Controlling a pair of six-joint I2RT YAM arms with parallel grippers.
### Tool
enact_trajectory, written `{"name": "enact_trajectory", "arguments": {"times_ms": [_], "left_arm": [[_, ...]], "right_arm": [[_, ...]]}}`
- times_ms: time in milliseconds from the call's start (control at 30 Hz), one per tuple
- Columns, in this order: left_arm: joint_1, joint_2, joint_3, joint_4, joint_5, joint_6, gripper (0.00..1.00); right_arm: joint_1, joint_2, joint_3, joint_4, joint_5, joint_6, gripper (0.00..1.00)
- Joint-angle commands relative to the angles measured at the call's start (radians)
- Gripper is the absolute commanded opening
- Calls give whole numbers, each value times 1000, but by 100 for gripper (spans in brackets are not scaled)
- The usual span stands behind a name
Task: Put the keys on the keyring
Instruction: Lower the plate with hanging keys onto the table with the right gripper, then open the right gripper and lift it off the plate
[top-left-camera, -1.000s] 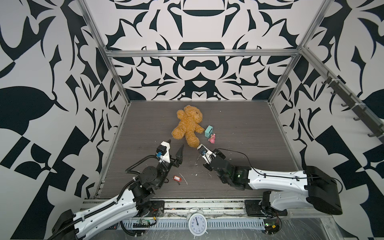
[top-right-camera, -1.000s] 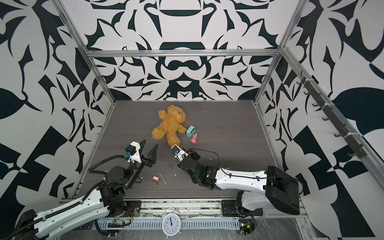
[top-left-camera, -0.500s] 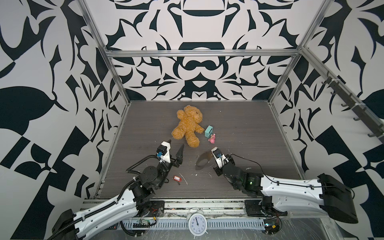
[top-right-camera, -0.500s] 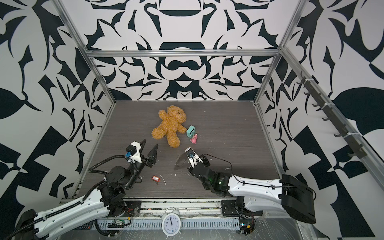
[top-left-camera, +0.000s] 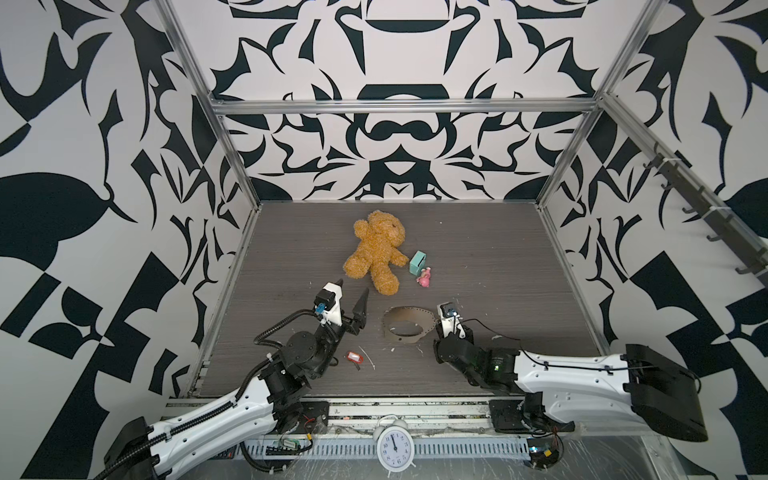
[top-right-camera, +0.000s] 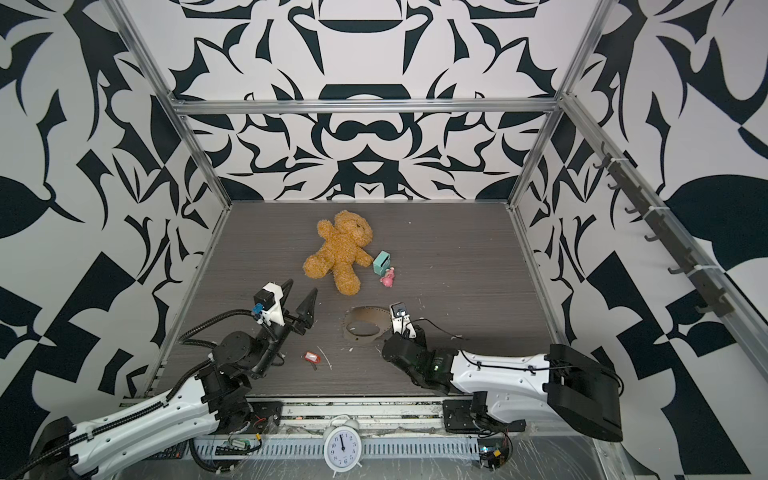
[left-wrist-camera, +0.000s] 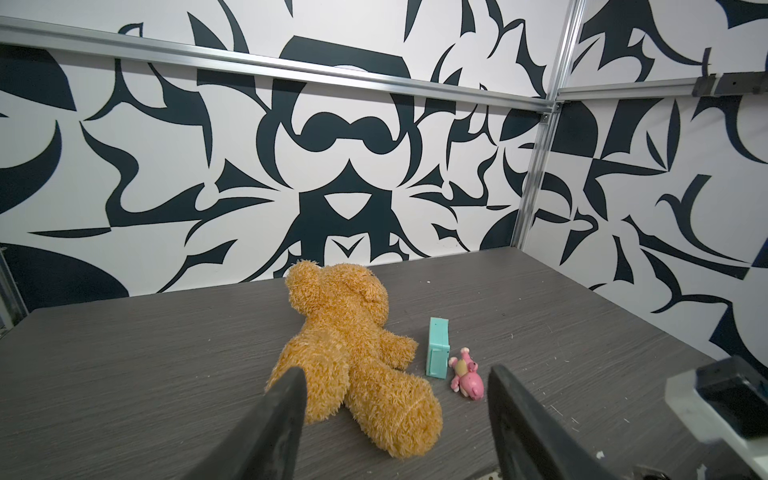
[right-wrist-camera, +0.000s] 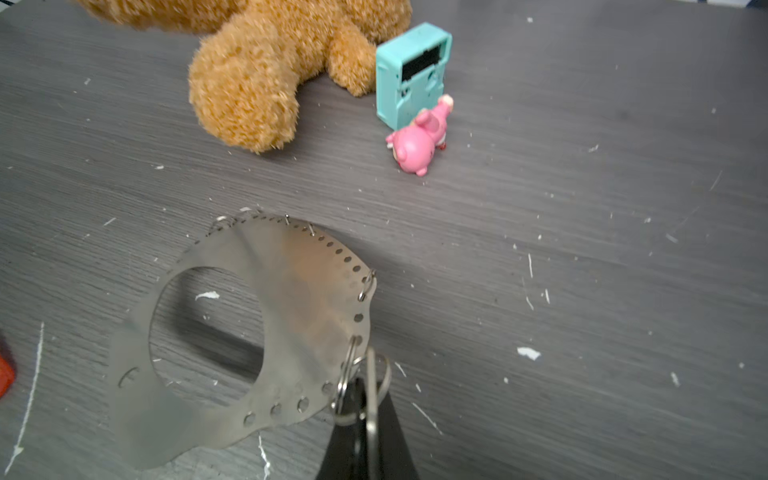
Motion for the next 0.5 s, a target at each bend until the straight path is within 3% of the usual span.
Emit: {"name": "enact_trajectory", "arguments": {"times_ms": [0, 167, 333, 467], "left_arm": [[4, -4, -4, 8, -18, -8, 71], [4, 8, -1, 12, -16, -9, 71], [4, 2, 1, 5, -11, -13, 71], [4, -5, -1, 4, -8, -16, 71]], "right_arm": [[2, 14, -9, -11, -17, 93, 2], [3, 7, 1, -80, -27, 106, 15], [4, -42, -4, -131, -17, 121, 22], [3, -102, 9, -181, 9, 121, 36]]}}
